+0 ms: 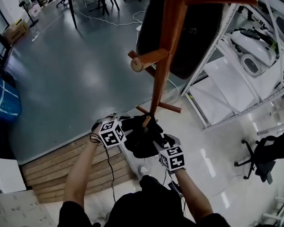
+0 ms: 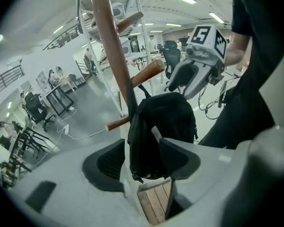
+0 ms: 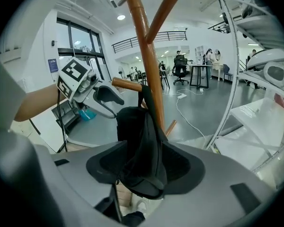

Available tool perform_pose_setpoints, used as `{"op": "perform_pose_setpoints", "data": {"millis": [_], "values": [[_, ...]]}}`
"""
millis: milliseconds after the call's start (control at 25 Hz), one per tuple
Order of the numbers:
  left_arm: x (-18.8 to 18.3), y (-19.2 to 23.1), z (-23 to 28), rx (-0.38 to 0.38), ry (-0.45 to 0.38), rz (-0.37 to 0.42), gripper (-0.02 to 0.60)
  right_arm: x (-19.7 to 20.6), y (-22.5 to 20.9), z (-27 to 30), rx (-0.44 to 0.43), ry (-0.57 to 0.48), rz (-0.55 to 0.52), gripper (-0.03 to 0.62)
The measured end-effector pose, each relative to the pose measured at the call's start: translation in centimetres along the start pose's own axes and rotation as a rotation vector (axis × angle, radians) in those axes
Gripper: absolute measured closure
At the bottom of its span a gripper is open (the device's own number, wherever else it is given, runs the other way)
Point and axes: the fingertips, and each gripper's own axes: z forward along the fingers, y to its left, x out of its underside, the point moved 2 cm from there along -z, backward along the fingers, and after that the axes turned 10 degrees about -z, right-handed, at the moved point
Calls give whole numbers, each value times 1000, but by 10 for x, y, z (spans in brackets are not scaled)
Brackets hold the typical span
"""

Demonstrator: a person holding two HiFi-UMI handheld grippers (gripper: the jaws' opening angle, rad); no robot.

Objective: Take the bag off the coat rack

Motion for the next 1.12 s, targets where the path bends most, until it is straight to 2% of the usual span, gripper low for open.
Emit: {"op": "perform_pose_setpoints", "data": {"millis": [360,480,560,720,1120], "values": [[15,11,51,76,144,17,348,17,-8,24,-31,72,-2,393],[17,11,59,58,127,9,382,20,-8,30,-40,76,4,393],[17,15,60,26,101,-1,451,22,-8,33,-37,79,15,393],[18,16,59,12,87,-21,463,23,-9,35,-24,65,22,398],[18,13,58,-1,69,-41,487,24,-17,32,12,55,19,498]]}}
